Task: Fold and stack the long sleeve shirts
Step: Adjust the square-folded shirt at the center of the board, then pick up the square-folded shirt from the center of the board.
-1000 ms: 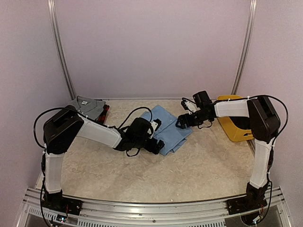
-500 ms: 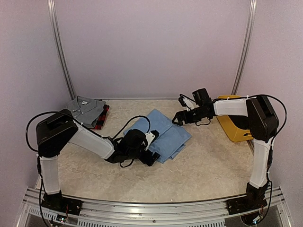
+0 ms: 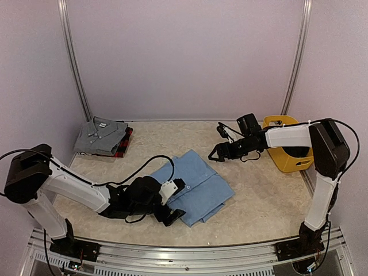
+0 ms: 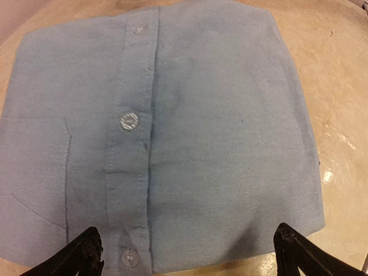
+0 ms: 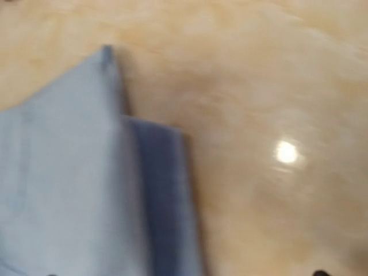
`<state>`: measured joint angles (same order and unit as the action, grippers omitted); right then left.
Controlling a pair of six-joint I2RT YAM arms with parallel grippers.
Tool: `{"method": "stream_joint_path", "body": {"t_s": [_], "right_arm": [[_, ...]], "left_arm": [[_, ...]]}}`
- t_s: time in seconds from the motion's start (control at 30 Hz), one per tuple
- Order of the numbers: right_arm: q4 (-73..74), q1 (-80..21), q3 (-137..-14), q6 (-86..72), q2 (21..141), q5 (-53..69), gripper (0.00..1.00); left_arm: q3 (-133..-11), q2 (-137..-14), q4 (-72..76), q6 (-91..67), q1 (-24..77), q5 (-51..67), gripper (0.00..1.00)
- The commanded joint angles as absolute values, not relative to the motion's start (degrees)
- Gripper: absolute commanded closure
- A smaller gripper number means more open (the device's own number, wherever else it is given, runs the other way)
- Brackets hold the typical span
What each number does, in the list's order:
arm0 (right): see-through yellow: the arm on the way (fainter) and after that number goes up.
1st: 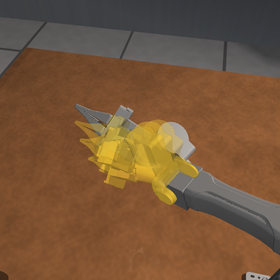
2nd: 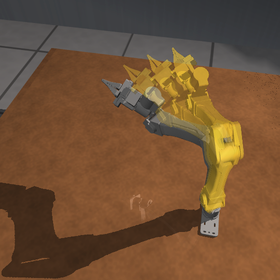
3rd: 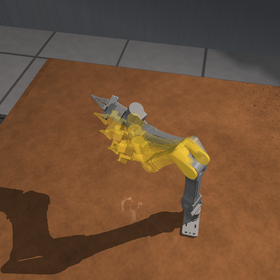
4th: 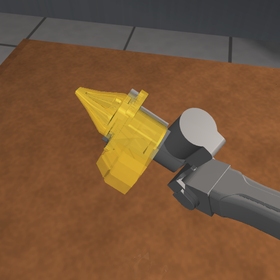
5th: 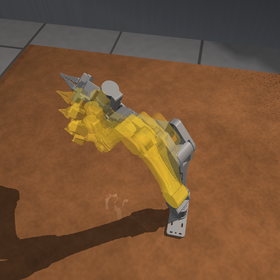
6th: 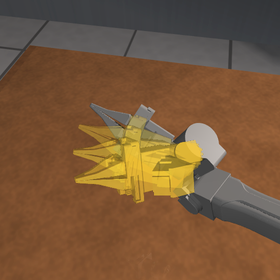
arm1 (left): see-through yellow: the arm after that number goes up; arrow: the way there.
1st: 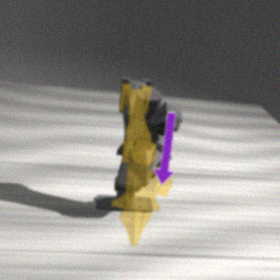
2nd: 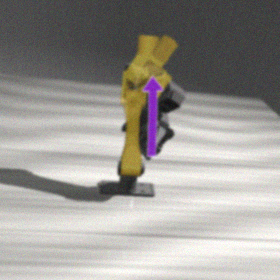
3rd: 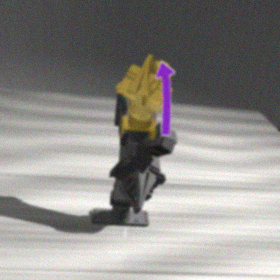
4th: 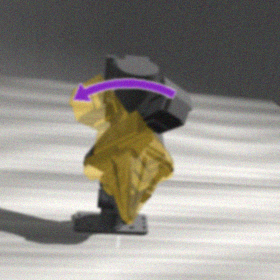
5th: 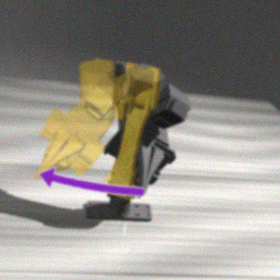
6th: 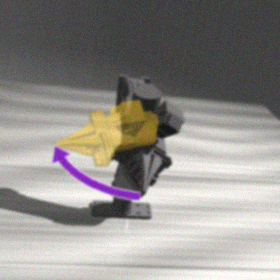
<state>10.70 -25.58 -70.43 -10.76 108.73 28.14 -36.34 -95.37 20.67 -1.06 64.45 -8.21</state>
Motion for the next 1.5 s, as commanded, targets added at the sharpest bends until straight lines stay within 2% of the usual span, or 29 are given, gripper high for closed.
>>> {"method": "stream_joint_path", "body": {"t_s": [0.0, 0.17, 0.43, 0.93, 1.27, 1.47], "right_arm": [[9.4, -27.2, -69.8, -12.4, 107.0, 32.1, 0.08], [9.7, -28.0, -70.7, -13.0, 109.9, 34.0, 0.08], [12.0, -28.1, -73.1, -12.1, 114.7, 35.6, 0.08], [11.7, -29.1, -74.4, -13.1, 120.4, 41.3, 0.09], [12.5, -31.0, -74.3, -13.6, 121.1, 43.0, 0.15], [14.4, -31.3, -73.4, -13.3, 120.0, 42.0, 0.16]], "left_arm": [[-34.0, -87.5, 25.0, -5.9, 64.3, -16.0, 0.01], [-32.1, -82.5, 24.3, -13.3, 63.5, -19.9, 0.01], [-27.0, -80.8, 23.1, -29.9, 56.6, -8.6, 0.01], [-23.6, -83.1, 22.3, -46.3, 49.9, -1.9, 0.01], [-21.2, -88.8, 33.5, -54.1, 46.7, 5.2, 0.02], [-20.8, -93.9, 41.2, -59.2, 44.6, 8.9, 0.1]]}}
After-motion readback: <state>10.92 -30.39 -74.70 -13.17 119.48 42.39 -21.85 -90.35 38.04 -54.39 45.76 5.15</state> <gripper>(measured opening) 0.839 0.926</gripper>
